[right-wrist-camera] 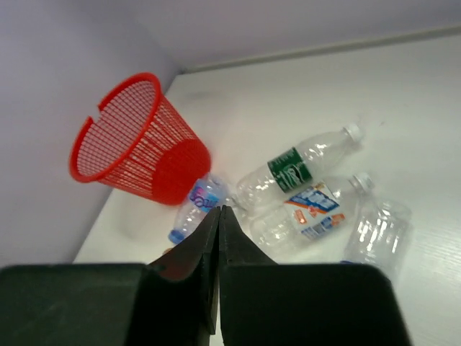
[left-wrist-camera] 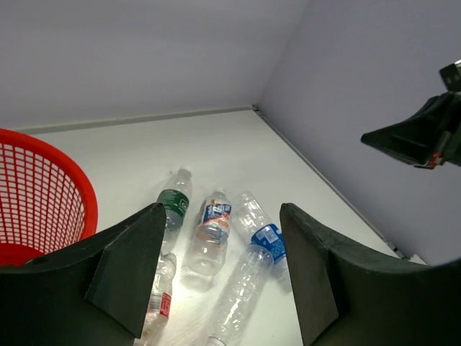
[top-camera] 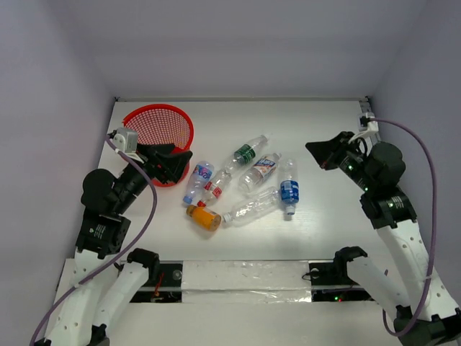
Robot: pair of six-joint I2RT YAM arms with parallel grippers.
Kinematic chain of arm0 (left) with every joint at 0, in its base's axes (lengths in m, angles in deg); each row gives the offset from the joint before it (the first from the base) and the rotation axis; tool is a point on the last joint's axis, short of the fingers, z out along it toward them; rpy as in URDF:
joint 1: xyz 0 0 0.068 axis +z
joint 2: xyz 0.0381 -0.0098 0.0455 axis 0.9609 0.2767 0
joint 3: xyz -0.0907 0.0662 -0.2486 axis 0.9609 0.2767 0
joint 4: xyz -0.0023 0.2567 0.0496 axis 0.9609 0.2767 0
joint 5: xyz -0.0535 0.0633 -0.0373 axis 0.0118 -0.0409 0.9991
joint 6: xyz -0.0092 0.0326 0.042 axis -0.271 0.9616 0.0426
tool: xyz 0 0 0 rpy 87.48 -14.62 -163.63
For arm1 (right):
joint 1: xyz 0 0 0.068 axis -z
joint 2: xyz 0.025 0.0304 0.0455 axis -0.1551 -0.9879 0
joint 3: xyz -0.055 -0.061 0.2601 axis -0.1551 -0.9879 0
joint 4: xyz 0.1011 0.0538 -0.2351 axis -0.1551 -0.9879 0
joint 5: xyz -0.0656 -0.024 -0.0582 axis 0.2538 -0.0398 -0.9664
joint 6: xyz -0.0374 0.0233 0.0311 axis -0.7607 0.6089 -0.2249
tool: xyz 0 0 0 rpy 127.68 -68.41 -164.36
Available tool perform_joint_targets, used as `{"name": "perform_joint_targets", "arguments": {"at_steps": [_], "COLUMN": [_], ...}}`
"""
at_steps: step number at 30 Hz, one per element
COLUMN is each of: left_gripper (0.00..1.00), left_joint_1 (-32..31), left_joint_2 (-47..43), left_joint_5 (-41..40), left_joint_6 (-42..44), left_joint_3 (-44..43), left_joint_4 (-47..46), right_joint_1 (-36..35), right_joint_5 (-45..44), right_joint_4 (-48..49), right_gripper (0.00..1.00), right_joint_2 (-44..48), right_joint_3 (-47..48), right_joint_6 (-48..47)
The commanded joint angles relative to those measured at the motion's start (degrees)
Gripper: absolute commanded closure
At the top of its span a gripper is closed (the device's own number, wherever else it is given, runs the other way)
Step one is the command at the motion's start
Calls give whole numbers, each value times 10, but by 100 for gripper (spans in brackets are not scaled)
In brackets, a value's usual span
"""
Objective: Put the plastic bottles in the bin
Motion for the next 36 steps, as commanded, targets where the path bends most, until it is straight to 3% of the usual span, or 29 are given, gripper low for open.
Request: {"name": "perform_joint_targets", "arguments": {"at_steps": [1, 5, 7, 8, 10, 11, 12, 16, 26, 36], "left_gripper": [38, 53, 62, 73, 84, 96, 100, 100, 100, 92], "left_joint_1": [-1, -1, -1, -1, -1, -1, -1, -1, -11, -17], "left_joint_2": [-5, -7, -4, -1, -2, -2, -1, -2, -30, -28], "left_joint_5": [34, 57, 53, 49, 48, 48, 48, 54, 51, 43], "left_joint_6": [-5, -15, -17, -16, -14, -14, -12, -5, 14, 28], "left_joint_3": [1, 21, 25, 25, 28, 30, 32, 45, 97, 127], "left_joint_4": [-30, -52, -50, -46, -47, -47, -47, -45, -35, -44], "right_joint_1": [-9, -9, -9, -9, -9, -9, -9, -9, -9, -9], "right_joint_5": [-33, -39, -91, -106, -146, -154, -159, -148, -111, -96], "right_joint_4": [11, 34, 26, 21, 20, 16, 14, 20, 32, 34], "right_gripper": [100, 100, 100, 100, 98, 91, 68, 1, 0, 3], "right_joint_2": [-1, -54, -67, -71, -76, -81, -93, -148, -297, -418], "right_joint_3": [-38, -89, -99, -101, -107, -110, -111, -117, -77, -28], "right_joint_6": [-8, -9, -16, -19, -21, -20, -20, -24, -50, -63]}}
